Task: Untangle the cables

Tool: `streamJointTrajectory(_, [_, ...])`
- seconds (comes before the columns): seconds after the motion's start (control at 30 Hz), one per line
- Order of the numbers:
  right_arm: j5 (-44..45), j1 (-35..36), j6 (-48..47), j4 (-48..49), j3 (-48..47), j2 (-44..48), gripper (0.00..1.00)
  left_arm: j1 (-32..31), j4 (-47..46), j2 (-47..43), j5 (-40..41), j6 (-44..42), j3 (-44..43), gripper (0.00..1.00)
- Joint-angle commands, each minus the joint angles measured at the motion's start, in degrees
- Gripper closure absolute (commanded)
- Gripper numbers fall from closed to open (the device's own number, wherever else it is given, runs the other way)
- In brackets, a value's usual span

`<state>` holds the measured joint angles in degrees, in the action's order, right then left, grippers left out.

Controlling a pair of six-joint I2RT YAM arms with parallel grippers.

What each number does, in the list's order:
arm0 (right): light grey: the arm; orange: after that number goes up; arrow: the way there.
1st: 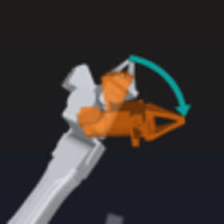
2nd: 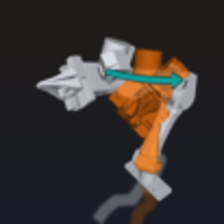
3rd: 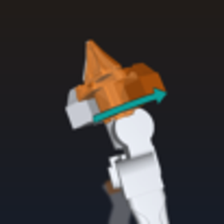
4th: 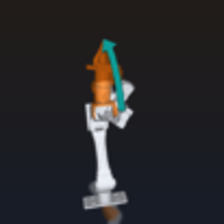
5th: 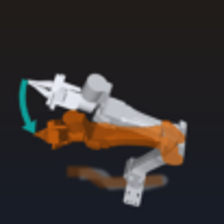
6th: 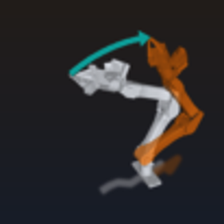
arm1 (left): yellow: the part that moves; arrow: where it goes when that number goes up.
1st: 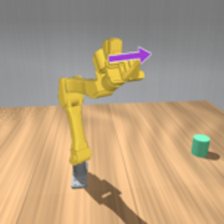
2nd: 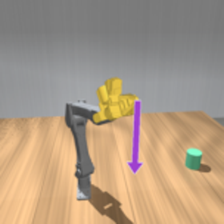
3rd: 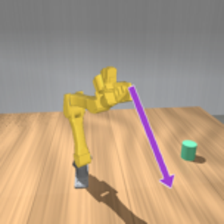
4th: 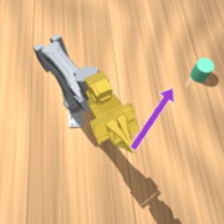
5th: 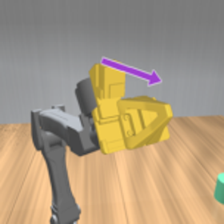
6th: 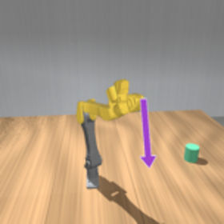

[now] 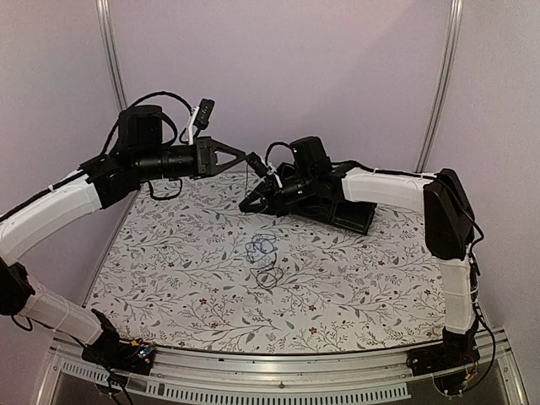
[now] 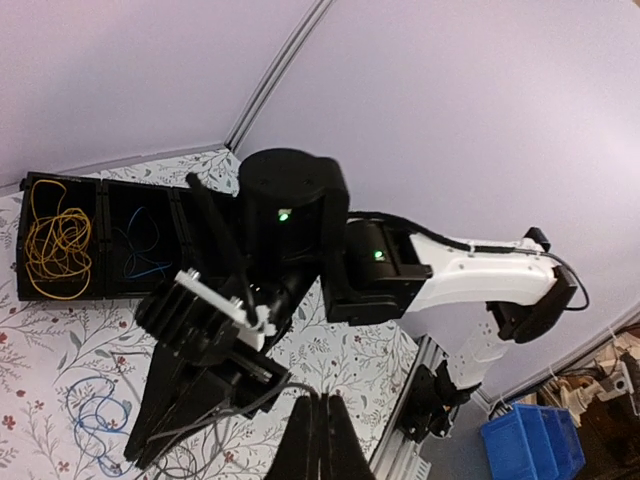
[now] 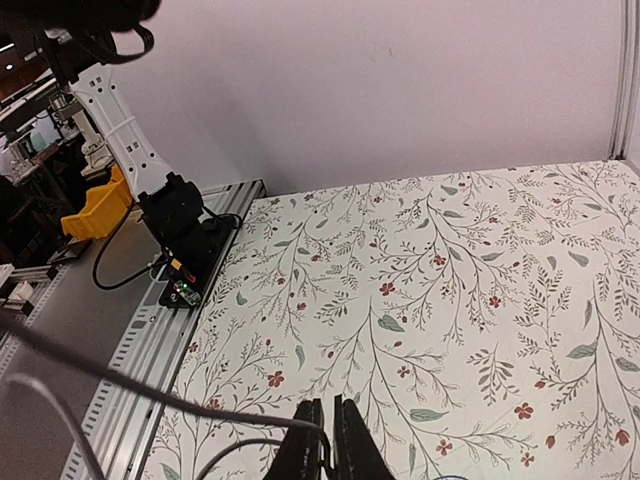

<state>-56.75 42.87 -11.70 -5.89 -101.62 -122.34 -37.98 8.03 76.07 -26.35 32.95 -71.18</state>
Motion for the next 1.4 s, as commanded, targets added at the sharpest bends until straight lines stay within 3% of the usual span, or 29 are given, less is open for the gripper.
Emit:
streamJointTrajectory(0.0, [0.9,-0.1,1.8,3.5,3.1,-4.0,0.93,-1.6,-2.8,-4.2,0.4,0.1,-6.1,1.00])
streamJointTrajectory(0.37, [5.2,-3.9,3.2,5.3,12.5,-9.1,0.96,-2.2,3.3,-5.1,4.9,-5.4,-21.7,1.00])
streamJointTrajectory(0.43, [6.5,-4.5,2.2,3.9,13.0,-9.4,0.92,-2.2,3.3,-5.3,5.8,-6.1,-23.0,1.00])
streamJointTrajectory(0.6, [8.2,-5.1,-1.0,-0.3,13.2,-9.4,0.78,-2.3,3.0,-5.2,7.1,-7.0,-23.2,1.00])
streamJointTrajectory(0.8, [8.3,-5.4,-1.9,-0.9,14.2,-8.7,0.85,-2.3,1.9,-5.5,8.3,-6.4,-20.5,1.00])
streamJointTrajectory(0.93, [7.6,-5.8,-2.6,-1.5,15.2,-6.7,0.84,-2.3,1.4,-5.4,8.8,-6.3,-18.8,1.00])
streamJointTrajectory(1.17, [9.2,-6.0,-10.3,-7.2,16.1,7.7,0.61,-2.3,-1.3,-5.2,8.8,-5.2,-14.2,1.00])
streamJointTrajectory(1.37, [4.7,-6.0,-13.6,-15.0,11.9,17.6,0.45,-2.4,-5.0,-3.4,5.9,-2.6,-10.5,1.00])
